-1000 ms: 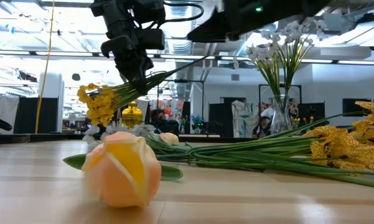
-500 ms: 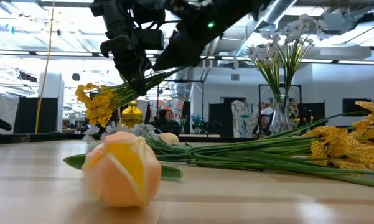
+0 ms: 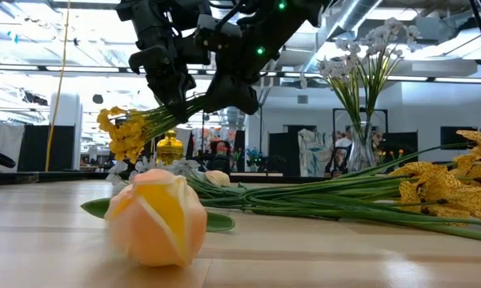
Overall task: Sort flowers into vase by color
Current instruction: Put the top yellow flowers into the bottom transparent vase
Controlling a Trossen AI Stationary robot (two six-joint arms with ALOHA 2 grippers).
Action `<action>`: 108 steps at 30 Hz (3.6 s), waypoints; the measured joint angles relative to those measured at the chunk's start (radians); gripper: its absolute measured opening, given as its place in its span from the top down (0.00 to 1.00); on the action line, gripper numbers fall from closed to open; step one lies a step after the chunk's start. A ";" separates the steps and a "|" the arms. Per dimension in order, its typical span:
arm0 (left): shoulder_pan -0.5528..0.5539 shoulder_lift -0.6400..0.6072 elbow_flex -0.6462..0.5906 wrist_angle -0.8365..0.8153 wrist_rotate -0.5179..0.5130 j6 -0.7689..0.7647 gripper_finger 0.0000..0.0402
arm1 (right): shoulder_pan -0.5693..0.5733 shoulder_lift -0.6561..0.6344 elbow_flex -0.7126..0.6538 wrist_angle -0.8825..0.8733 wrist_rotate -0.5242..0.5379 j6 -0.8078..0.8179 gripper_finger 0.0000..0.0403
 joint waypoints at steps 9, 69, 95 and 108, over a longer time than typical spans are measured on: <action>0.000 0.000 0.000 -0.003 -0.002 0.000 0.95 | 0.003 -0.004 0.000 0.004 0.000 0.000 0.81; 0.008 -0.909 -0.310 0.018 -0.096 -0.314 0.58 | -0.038 -0.165 -0.178 0.404 0.028 0.459 0.88; 0.008 -0.879 -0.624 0.934 -0.008 -0.337 0.58 | -0.115 -0.162 -0.178 0.875 -0.336 0.506 0.88; 0.008 -0.753 -0.624 1.157 0.048 -0.299 0.58 | -0.118 -0.162 -0.177 0.874 -0.344 0.506 0.88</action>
